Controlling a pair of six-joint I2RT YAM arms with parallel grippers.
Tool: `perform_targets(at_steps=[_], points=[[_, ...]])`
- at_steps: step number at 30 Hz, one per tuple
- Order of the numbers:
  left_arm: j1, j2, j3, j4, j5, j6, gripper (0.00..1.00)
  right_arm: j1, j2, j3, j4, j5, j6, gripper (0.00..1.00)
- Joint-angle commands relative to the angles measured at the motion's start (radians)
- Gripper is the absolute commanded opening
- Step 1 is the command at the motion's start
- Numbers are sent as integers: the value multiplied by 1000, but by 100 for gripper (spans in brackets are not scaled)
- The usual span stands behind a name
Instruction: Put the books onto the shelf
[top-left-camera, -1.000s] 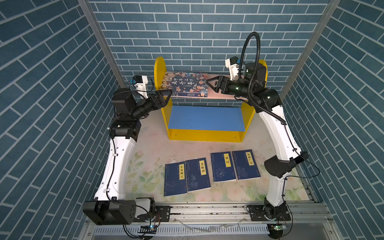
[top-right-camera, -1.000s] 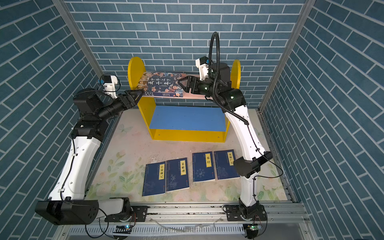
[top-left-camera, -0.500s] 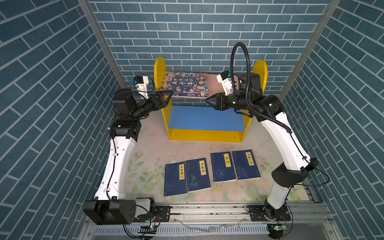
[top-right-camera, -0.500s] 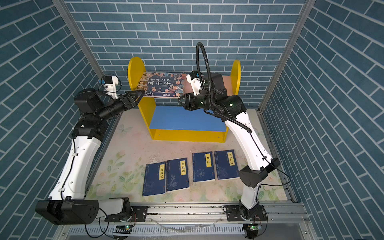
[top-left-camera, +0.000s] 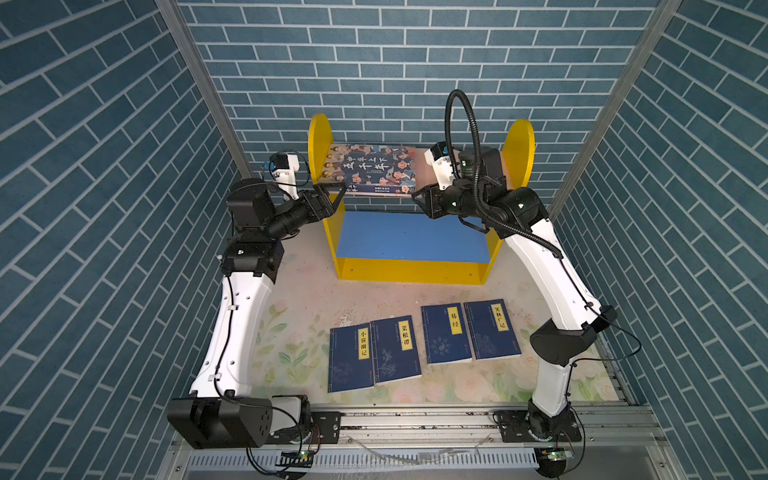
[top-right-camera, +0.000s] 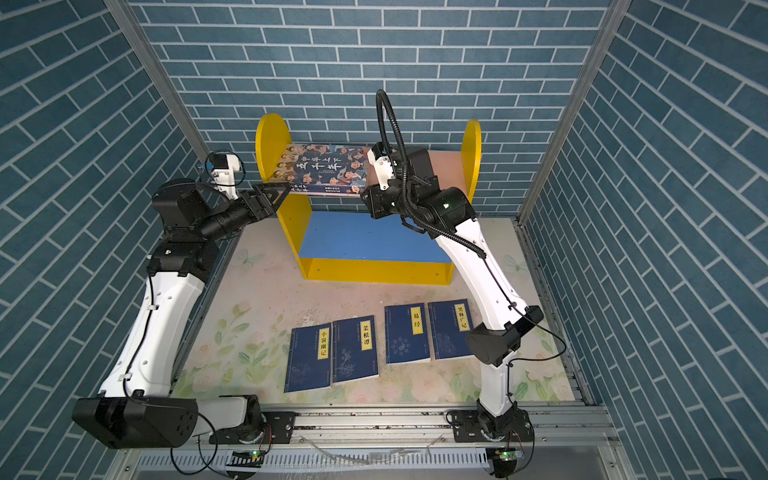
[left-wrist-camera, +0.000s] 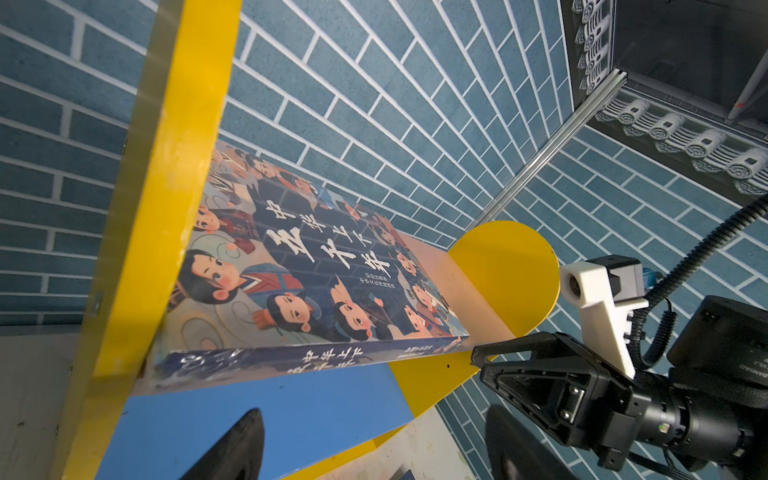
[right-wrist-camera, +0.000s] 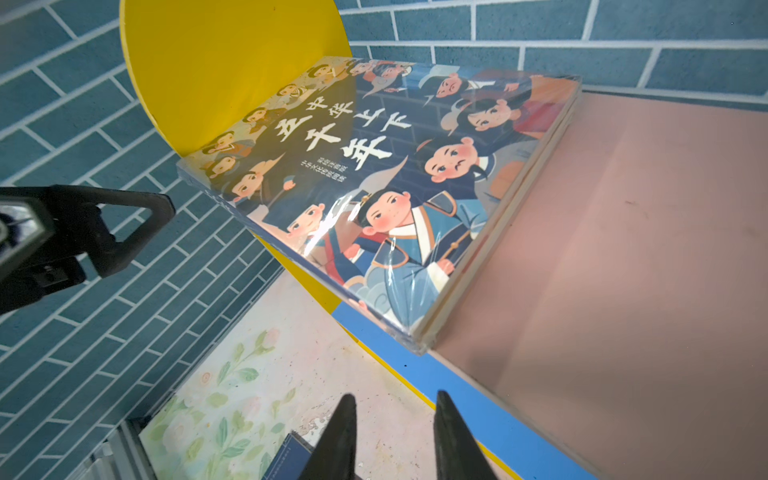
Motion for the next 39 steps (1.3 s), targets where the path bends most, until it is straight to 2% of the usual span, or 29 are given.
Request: perform_targets(at_steps=[1,39], points=[[5,10,-5,21,13,15,84,5,29,38,18,52,-67,31],[5,65,75,30,1,15,84,6,116,132,29,56,-84,21]])
